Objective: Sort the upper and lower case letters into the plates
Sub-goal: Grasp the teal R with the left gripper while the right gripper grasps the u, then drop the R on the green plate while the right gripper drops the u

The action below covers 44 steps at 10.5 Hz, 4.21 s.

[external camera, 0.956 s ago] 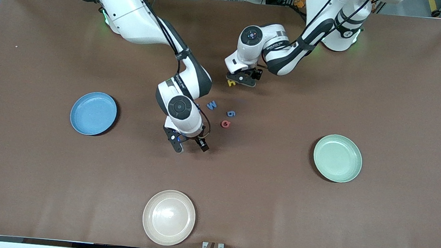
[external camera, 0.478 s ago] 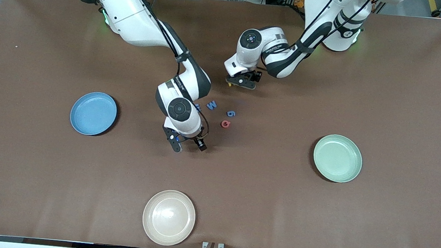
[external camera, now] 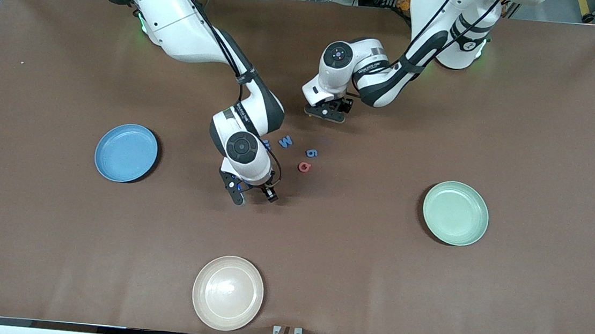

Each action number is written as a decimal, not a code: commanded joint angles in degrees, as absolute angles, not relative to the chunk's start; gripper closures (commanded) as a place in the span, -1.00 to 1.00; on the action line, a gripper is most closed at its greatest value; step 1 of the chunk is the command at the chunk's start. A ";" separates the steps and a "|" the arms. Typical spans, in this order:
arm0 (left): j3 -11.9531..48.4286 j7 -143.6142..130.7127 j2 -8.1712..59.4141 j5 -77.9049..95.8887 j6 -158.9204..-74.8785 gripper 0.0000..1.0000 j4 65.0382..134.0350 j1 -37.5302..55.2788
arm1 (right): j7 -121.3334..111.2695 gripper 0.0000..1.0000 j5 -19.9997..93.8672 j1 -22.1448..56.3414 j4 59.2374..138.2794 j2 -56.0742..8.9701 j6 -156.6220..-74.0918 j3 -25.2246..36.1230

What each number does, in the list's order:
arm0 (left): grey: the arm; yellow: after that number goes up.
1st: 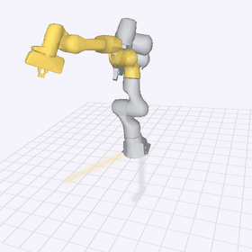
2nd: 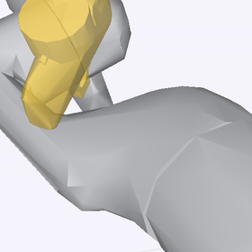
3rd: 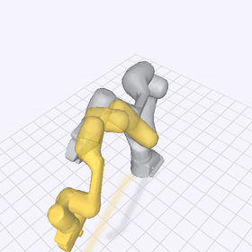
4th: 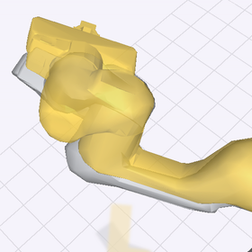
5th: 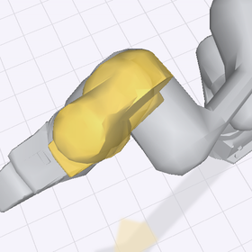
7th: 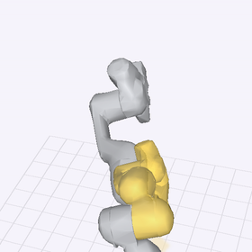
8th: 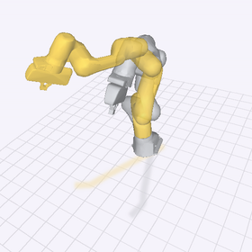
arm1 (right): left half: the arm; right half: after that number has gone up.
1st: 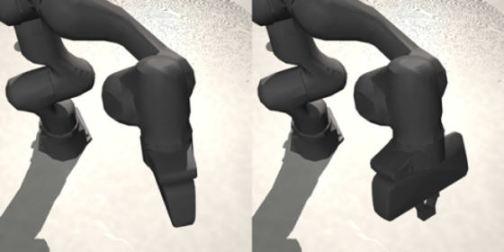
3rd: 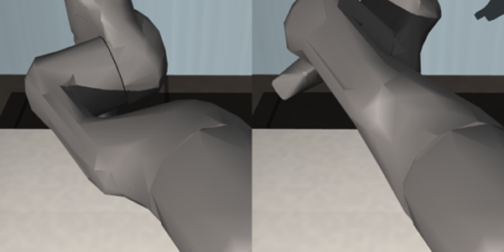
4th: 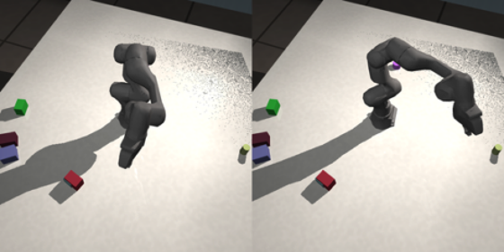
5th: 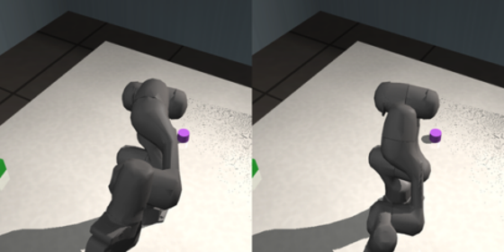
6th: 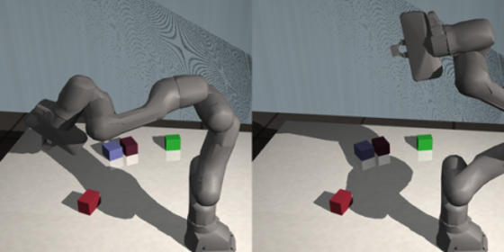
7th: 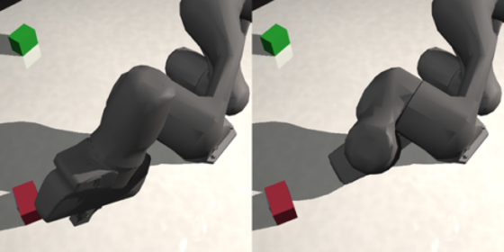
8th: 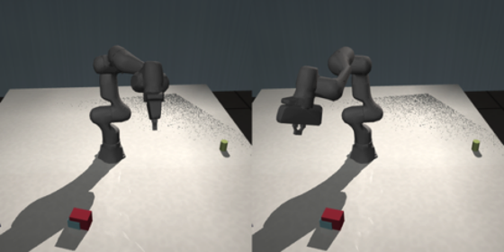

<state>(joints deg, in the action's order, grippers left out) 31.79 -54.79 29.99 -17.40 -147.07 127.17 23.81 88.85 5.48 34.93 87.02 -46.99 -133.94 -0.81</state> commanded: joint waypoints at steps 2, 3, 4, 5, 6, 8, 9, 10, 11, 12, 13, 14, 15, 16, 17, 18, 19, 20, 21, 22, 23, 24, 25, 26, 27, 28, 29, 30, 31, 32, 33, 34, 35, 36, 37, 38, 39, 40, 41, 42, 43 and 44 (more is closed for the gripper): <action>30.67 -57.30 31.11 -19.86 -147.57 0.05 126.12 25.05 | 90.09 -0.22 5.36 34.72 87.54 -46.76 -133.60 -0.97; 30.76 -57.39 31.03 -19.86 -147.57 0.46 126.12 25.31 | 90.61 -0.14 5.36 34.72 87.71 -46.76 -133.68 -0.97; 30.67 -57.74 31.03 -19.86 -147.57 0.92 126.12 25.31 | 90.88 0.02 5.36 34.72 88.24 -46.76 -133.94 -0.97; 30.76 -57.74 30.85 -19.95 -147.48 1.00 126.21 25.31 | 90.88 0.20 5.36 34.54 88.42 -46.76 -133.86 -1.05; 30.76 -57.83 30.24 -20.39 -147.22 1.00 126.30 25.49 | 90.88 0.41 5.36 34.63 88.50 -46.67 -133.68 -0.97; 30.76 -57.66 27.27 -21.18 -146.00 1.00 126.65 24.97 | 90.88 0.78 5.36 34.54 88.68 -46.67 -133.59 -0.97; 30.85 -57.48 24.81 -21.18 -144.16 1.00 126.65 23.57 | 90.70 0.88 5.27 34.54 88.77 -46.58 -133.59 -0.97; 30.94 -56.96 21.30 -21.27 -141.70 1.00 126.74 21.21 | 90.09 1.00 5.27 34.45 88.68 -46.50 -133.42 -0.97; 31.11 -54.78 17.88 -21.18 -139.07 1.00 126.83 18.31 | 89.30 1.00 5.36 33.93 88.42 -46.23 -133.33 -1.05; 31.20 -51.19 15.14 -21.18 -136.52 1.00 126.91 15.32 | 88.34 1.00 5.45 33.49 88.16 -45.80 -133.24 -1.14; 31.20 -46.28 13.12 -21.18 -134.93 1.00 127.00 11.46 | 86.85 1.00 5.54 33.23 87.98 -45.01 -132.37 -1.14; 31.20 -40.84 10.92 -21.09 -133.43 1.00 127.35 7.08 | 85.10 1.00 5.89 31.48 87.63 -43.43 -130.97 -1.49; 31.20 -35.04 9.59 -20.48 -132.81 1.00 127.88 2.16 | 82.38 1.00 5.98 29.12 87.45 -41.85 -128.69 -2.45; 31.03 -33.15 9.67 -20.39 -132.72 1.00 128.14 -1.54 | 79.57 1.00 6.06 25.79 87.19 -40.36 -126.84 -4.55; 30.76 -31.39 10.63 -20.91 -132.80 1.00 127.80 -4.98 | 76.15 1.00 6.06 22.36 87.19 -38.95 -124.39 -6.66; 29.72 -29.38 11.77 -21.18 -133.15 1.00 127.01 -7.79 | 72.46 1.00 6.50 19.28 87.19 -37.11 -121.23 -7.72; 27.27 -26.05 13.34 -21.70 -134.02 1.00 126.22 -9.91 | 67.11 1.00 6.76 16.55 87.45 -35.44 -116.94 -7.91; 25.94 -22.45 15.10 -23.19 -135.08 1.00 125.34 -12.37 | 60.97 1.00 6.77 13.74 87.80 -33.68 -111.33 -7.91; 25.93 -20.76 16.42 -25.99 -135.35 1.00 124.20 -14.48 | 54.99 1.00 6.77 10.49 88.76 -32.01 -107.35 -7.82; 25.93 -20.48 18.09 -27.76 -135.53 1.00 122.97 -15.55 | 49.45 1.00 6.85 7.76 91.12 -29.64 -105.92 -7.82; 25.84 -20.30 20.28 -28.90 -136.14 1.00 121.48 -15.73 | 43.65 1.00 6.77 5.04 94.19 -27.71 -104.95 -7.65; 25.32 -20.30 22.74 -29.87 -136.75 1.00 119.72 -15.73 | 36.46 1.00 6.77 1.09 98.48 -25.60 -105.12 -7.65; 24.18 -20.30 24.68 -31.62 -136.76 1.00 117.79 -15.73 | 30.21 1.00 6.77 -1.47 101.31 -24.01 -105.38 -7.56; 24.00 -20.39 25.92 -32.34 -136.76 0.64 116.56 -15.82 | 26.93 1.00 6.68 -3.23 103.86 -23.04 -106.77 -7.47; 23.99 -20.65 26.80 -32.43 -136.76 0.09 115.67 -15.91 | 23.41 1.00 6.42 -3.86 108.15 -21.46 -110.35 -7.38; 23.99 -20.83 27.07 -32.43 -136.76 -0.89 115.32 -15.82 | 18.42 1.00 6.42 -5.43 114.54 -19.01 -116.57 -7.21; 23.99 -20.48 26.90 -32.61 -136.67 -1.00 115.40 -15.47 | 13.67 1.00 6.42 -6.23 119.48 -17.68 -121.76 -7.12; 24.34 -21.00 26.63 -32.61 -136.58 -1.00 115.40 -14.42 | 9.71 1.00 6.15 -7.20 122.75 -17.14 -125.82 -7.03; 24.69 -21.53 26.63 -32.17 -136.58 -1.00 115.40 -12.06 | 5.58 1.00 6.07 -8.51 124.78 -16.62 -128.12 -6.86; 25.92 -24.14 26.63 -31.56 -136.58 -1.00 115.40 -9.52 | 3.19 1.00 6.06 -9.05 126.46 -16.35 -130.15 -5.64; 27.32 -27.04 26.72 -31.55 -136.58 -1.00 115.49 -6.80 | 2.56 1.00 5.98 -8.97 128.21 -16.00 -132.34 -5.36; 28.46 -28.38 26.98 -31.55 -136.58 -1.00 115.49 -4.16 | 2.11 1.00 4.41 -9.14 129.10 -16.00 -134.02 -5.27; 29.52 -32.04 27.16 -31.47 -136.58 -1.00 115.49 -1.43 | 1.85 1.00 3.96 -9.14 129.29 -16.34 -134.90 -4.58; 29.62 -38.08 27.25 -31.38 -136.58 -1.00 115.40 2.60 | 1.85 0.83 3.96 -9.14 129.55 -16.52 -135.52 -4.57; 29.62 -43.45 27.86 -31.29 -136.58 -1.00 115.05 6.55 | 1.85 0.14 3.96 -9.14 129.29 -16.70 -135.53 -4.48; 29.53 -47.07 28.38 -29.46 -136.58 -1.00 114.27 9.64 | 2.28 -0.99 3.96 -9.14 128.85 -16.18 -134.57 -4.57; 29.53 -50.85 28.65 -27.44 -136.58 -1.00 113.65 12.54 | 2.37 -1.00 3.96 -9.14 127.80 -15.13 -132.21 -4.57; 29.62 -54.28 29.09 -26.99 -136.58 -1.00 113.03 15.18 | 2.46 -1.00 3.96 -9.05 125.62 -13.38 -128.27 -4.48; 29.62 -58.14 29.96 -26.98 -136.58 -1.00 111.98 17.47 | 2.46 -1.00 3.96 -8.97 122.46 -12.58 -123.71 -4.48; 29.62 -62.62 31.80 -26.98 -136.58 -1.00 109.80 20.19 | 2.63 -1.00 3.96 -9.05 120.17 -11.00 -120.01 -4.48; 29.53 -65.28 34.25 -27.07 -136.58 -1.00 106.90 23.17 | 2.46 -1.00 3.96 -9.05 117.62 -9.51 -116.93 -4.40; 29.27 -64.43 36.63 -27.85 -136.58 -1.00 103.83 25.90 | 2.72 -1.00 3.96 -8.97 114.03 -8.71 -112.72 -4.39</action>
<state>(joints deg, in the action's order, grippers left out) 29.92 -63.33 31.75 -27.86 -137.11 109.93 22.11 2.60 4.52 -8.60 117.64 -10.89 -117.82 -4.17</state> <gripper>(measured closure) 0.000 0.000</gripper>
